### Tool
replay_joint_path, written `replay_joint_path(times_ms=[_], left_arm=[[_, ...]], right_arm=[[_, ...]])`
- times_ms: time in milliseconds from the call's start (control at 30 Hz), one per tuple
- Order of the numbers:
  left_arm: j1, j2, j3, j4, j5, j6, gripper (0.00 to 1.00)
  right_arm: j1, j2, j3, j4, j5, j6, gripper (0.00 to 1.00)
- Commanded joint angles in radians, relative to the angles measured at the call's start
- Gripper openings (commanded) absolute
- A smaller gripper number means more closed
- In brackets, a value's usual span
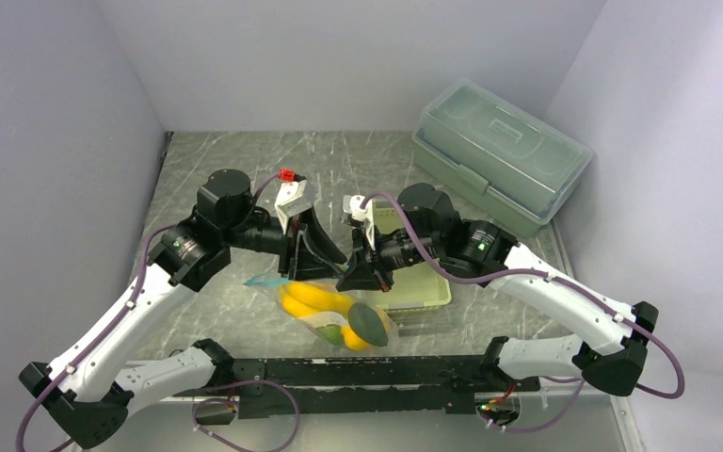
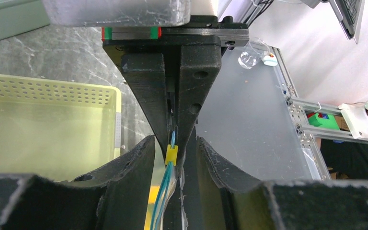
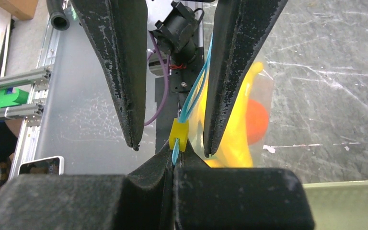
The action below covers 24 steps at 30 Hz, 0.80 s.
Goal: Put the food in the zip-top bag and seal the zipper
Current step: Zip the zipper food storage bag.
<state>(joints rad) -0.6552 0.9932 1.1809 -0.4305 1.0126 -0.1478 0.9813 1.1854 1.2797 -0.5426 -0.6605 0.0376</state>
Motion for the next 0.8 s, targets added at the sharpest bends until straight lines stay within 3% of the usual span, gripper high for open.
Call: replay_joint_path(times_ms=[0, 767], left_arm=[[0.0, 0.002, -0.002, 0.018, 0.041, 0.002, 0.42], [0.0, -0.001, 0.01, -0.018, 0.032, 0.03, 0.33]], right_arm=[[-0.003, -0.011, 0.056, 0.076, -0.017, 0.018, 0.0], [-0.003, 0.0, 0.061, 0.07, -0.014, 0.016, 0.0]])
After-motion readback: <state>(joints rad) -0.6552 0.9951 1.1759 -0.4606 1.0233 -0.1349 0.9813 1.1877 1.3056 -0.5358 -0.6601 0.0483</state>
